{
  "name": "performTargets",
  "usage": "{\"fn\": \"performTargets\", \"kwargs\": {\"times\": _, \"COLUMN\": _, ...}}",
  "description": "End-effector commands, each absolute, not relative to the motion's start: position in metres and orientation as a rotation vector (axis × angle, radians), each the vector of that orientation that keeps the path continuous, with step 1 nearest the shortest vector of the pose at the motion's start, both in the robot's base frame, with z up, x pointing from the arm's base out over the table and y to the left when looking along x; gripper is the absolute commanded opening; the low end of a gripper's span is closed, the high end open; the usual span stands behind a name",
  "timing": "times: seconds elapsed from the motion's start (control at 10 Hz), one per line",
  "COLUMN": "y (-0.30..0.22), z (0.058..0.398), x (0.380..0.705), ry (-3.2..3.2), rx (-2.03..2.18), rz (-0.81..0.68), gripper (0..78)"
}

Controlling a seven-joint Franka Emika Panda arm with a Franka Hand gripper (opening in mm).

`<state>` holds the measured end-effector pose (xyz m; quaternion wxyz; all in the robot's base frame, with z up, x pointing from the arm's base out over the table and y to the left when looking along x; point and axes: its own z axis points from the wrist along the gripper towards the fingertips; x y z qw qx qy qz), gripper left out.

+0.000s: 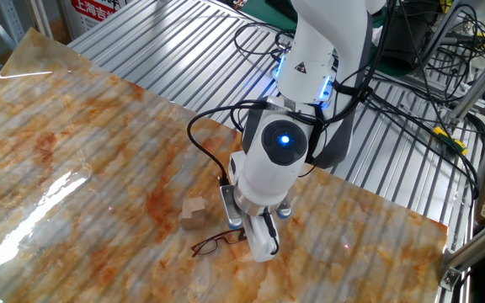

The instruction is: Unfold the leg of the glasses (with one hand)

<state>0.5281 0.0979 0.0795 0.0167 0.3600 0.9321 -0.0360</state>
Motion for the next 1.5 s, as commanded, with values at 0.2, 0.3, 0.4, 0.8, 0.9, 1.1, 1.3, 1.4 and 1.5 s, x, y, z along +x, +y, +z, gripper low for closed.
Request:
{"fn": "performTargets", "kwargs": {"times": 0.2, "y": 0.098, "z": 0.079, "x": 0.53, "ry": 2.886, "rx": 1.114, "rz": -0.131, "gripper": 1.2}}
{"fn": "performTargets", "kwargs": {"times": 0.3, "y": 0.098, "z": 0.079, "x": 0.53, "ry": 2.886, "rx": 1.114, "rz": -0.131, "gripper": 1.2}}
{"fn": "performTargets", "kwargs": {"times": 0.4, "y": 0.098, "z": 0.079, "x": 0.53, "ry": 2.886, "rx": 1.114, "rz": -0.131, "gripper": 1.2}}
{"fn": "performTargets", "kwargs": {"times": 0.8, "y": 0.097, "z": 0.091, "x": 0.527, "ry": 2.898, "rx": 1.125, "rz": -0.133, "gripper": 1.2}}
{"fn": "performTargets", "kwargs": {"times": 0.9, "y": 0.097, "z": 0.093, "x": 0.527, "ry": 2.897, "rx": 1.127, "rz": -0.132, "gripper": 1.2}}
{"fn": "performTargets", "kwargs": {"times": 1.1, "y": 0.096, "z": 0.095, "x": 0.526, "ry": 2.903, "rx": 1.124, "rz": -0.134, "gripper": 1.2}}
{"fn": "performTargets", "kwargs": {"times": 1.3, "y": 0.094, "z": 0.115, "x": 0.522, "ry": 2.97, "rx": 1.112, "rz": -0.139, "gripper": 1.2}}
{"fn": "performTargets", "kwargs": {"times": 1.4, "y": 0.094, "z": 0.123, "x": 0.52, "ry": 2.996, "rx": 1.108, "rz": -0.15, "gripper": 1.2}}
{"fn": "performTargets", "kwargs": {"times": 1.5, "y": 0.095, "z": 0.13, "x": 0.518, "ry": 3.013, "rx": 1.108, "rz": -0.159, "gripper": 1.2}}
